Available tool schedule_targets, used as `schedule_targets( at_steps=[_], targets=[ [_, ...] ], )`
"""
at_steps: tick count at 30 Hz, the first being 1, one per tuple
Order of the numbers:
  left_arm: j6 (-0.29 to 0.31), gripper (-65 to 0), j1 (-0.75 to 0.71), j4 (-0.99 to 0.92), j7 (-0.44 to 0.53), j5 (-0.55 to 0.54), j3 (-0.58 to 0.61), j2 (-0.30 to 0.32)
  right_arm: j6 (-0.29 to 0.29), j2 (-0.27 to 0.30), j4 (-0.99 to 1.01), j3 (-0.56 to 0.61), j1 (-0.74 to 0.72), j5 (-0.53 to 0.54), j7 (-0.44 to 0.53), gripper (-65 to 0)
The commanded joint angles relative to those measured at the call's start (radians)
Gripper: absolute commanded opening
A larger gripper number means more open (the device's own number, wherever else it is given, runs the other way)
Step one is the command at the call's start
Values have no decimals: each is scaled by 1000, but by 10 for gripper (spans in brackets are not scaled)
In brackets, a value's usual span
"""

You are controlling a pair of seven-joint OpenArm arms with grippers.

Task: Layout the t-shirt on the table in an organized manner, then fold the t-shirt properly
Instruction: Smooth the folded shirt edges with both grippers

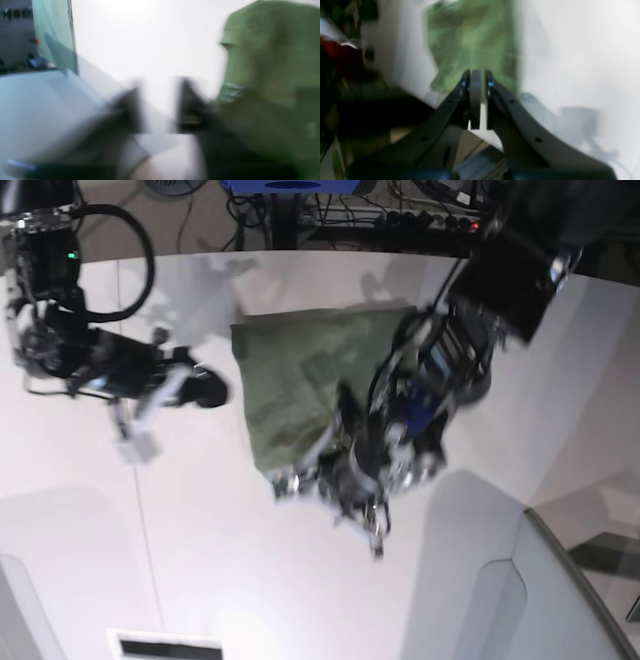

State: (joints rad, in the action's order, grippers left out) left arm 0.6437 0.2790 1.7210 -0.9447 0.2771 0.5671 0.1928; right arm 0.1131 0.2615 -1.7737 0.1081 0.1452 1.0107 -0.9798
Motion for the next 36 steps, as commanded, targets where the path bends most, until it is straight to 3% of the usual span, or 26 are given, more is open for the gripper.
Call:
schedule_targets(
  at_steps=[1, 5, 12, 20, 26, 29, 33, 36],
  targets=[
    [-2, -650, -45, 52, 6, 7, -34, 0, 1, 6, -16, 43, -19, -19, 6, -623],
    [-3, -650, -257, 123, 29, 0, -138, 0, 1, 5, -1, 224, -66, -94, 9, -623],
    [-6, -650, -479, 60, 237, -2, -290, -5, 3, 3, 162, 417, -149, -131, 140, -623],
    [-6, -650, -492, -17, 249, 4, -312, 3, 185, -29, 381, 465, -183, -137, 255, -623],
    [-8, -650, -478, -77, 252, 7, -313, 14, 234, -26, 506, 465, -197, -138, 318, -623],
    [-9, -650, -461, -138, 303, 9, -312, 32, 254, -23, 556, 465, -198, -138, 341, -623],
    [-72, -650, -435, -217, 355, 9, -301, 46, 256, -23, 599, 465, -198, -138, 353, -623],
    [-74, -650, -415, -253, 366, 6, -301, 50, 264, -23, 605, 465, -200, -138, 353, -624]
  ],
)
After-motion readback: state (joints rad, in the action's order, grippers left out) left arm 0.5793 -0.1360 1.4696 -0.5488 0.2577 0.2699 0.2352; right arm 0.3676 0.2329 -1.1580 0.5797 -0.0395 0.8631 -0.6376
